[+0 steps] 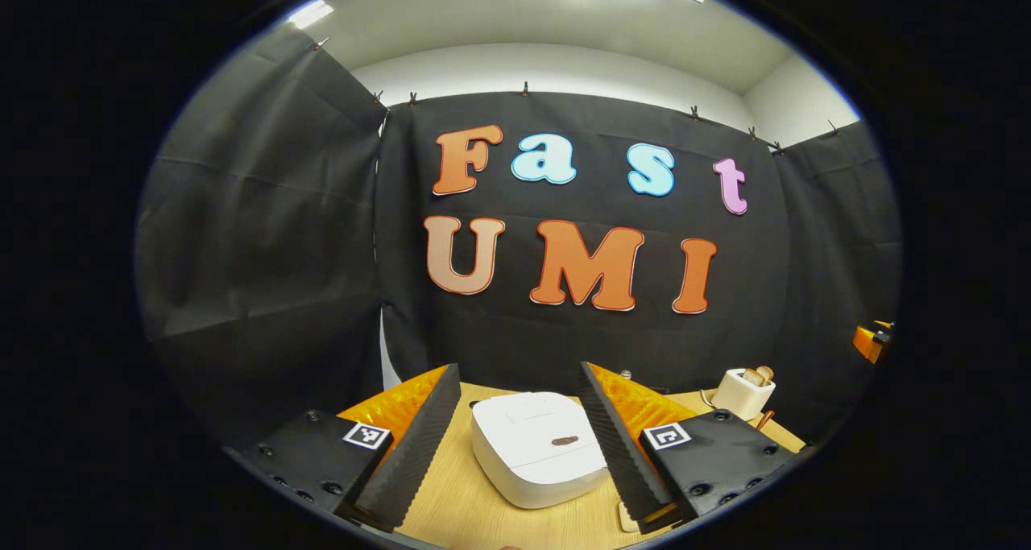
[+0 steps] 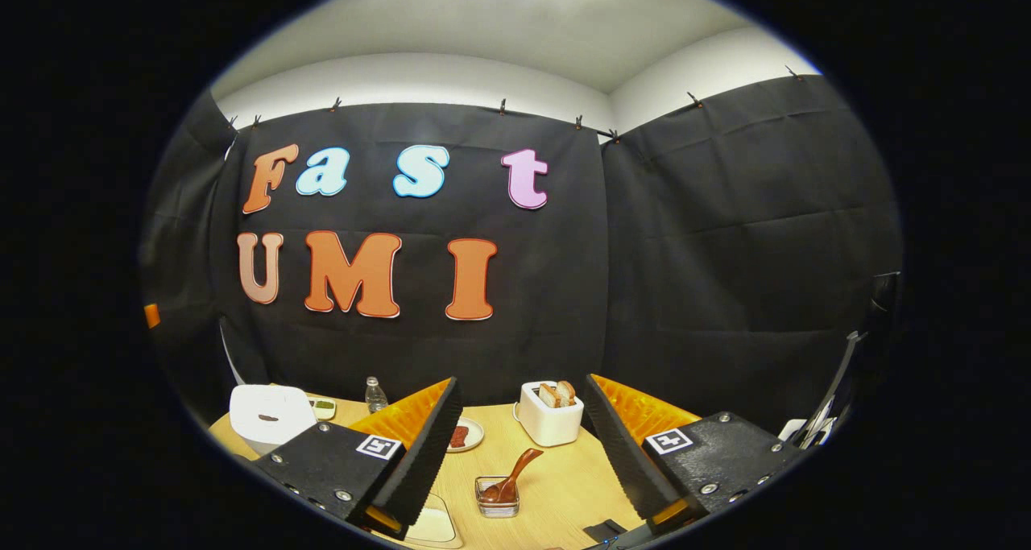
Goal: Close the left gripper, press the button to open the rice cooker; take a wooden spoon from the chopstick holder with the right hand, scoop a spoonful of rice and pour it into the rice cooker, then put the wooden spoon back into the chopstick holder.
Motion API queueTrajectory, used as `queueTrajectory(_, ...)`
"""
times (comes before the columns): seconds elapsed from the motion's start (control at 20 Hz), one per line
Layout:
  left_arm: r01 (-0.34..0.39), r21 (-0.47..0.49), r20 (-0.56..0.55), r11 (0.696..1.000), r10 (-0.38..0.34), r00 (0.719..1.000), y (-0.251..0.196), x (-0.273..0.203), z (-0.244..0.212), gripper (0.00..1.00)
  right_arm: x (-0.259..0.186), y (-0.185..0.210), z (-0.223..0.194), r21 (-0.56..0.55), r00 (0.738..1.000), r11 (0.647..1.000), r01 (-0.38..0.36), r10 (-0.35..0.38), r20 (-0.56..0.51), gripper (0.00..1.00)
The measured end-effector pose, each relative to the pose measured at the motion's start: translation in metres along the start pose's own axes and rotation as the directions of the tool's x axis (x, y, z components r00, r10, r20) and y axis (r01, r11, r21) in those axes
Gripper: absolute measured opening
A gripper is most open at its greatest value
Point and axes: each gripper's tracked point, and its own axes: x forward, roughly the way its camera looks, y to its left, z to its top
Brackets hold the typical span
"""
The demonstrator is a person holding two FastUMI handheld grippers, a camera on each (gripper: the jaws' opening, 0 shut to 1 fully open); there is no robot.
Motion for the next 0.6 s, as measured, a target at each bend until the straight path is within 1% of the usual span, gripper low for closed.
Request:
queueTrajectory(0.2,0.007,0.001,-0.007,1.0,-0.007,1.0,-0.005,0.0,-0.002,0.99,0.001,0.002,-0.003,-0.001,1.0,1.0,-0.011,0.011,-0.005,0.94)
queueTrajectory(0.35,0.02,0.005,-0.007,1.0,-0.02,1.0,-0.009,0.001,-0.001,0.96,0.001,0.003,-0.003,-0.014,1.0,1.0,-0.012,0.012,-0.005,0.94)
queueTrajectory(0.5,0.014,0.005,-0.008,1.0,-0.014,1.0,-0.008,0.002,-0.002,0.63,0.001,0.006,-0.005,-0.022,1.0,1.0,-0.019,0.019,-0.011,0.94)
queueTrajectory(0.6,0.027,-0.003,-0.019,1.0,-0.027,0.999,-0.011,0.006,-0.004,0.43,0.002,0.004,-0.006,-0.023,1.0,1.0,-0.018,0.018,-0.013,0.94)
